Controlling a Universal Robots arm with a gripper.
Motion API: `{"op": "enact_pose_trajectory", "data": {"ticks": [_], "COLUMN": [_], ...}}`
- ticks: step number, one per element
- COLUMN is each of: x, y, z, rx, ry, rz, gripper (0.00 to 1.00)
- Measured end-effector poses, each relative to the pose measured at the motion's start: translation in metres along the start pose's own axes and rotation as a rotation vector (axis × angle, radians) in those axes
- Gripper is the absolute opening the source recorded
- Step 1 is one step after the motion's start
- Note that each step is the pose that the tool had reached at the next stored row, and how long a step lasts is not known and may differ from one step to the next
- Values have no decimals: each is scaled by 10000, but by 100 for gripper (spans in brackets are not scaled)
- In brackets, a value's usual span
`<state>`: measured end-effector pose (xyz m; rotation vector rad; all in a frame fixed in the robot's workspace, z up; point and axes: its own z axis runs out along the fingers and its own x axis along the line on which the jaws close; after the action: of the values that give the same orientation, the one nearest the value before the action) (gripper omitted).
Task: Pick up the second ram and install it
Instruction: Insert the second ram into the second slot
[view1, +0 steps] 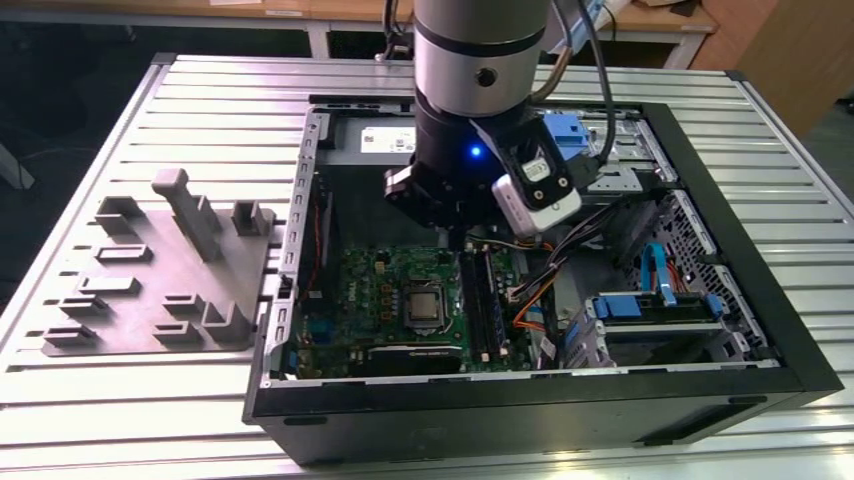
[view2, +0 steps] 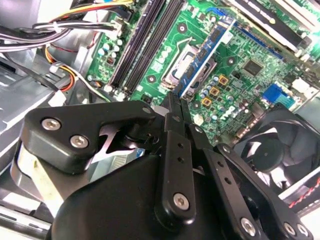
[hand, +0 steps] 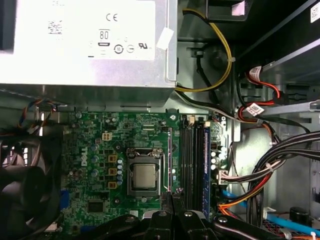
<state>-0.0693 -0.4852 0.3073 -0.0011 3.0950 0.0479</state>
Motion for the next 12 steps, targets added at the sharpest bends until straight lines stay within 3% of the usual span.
{"op": "enact_pose_trajectory", "data": {"ticks": [8, 12], "x": [-206, -261], "y": [-2, -3], "z": [36, 65], "rx": [0, 1], "ry": [1, 0], "rz": [1, 11], "gripper": [12, 12]}}
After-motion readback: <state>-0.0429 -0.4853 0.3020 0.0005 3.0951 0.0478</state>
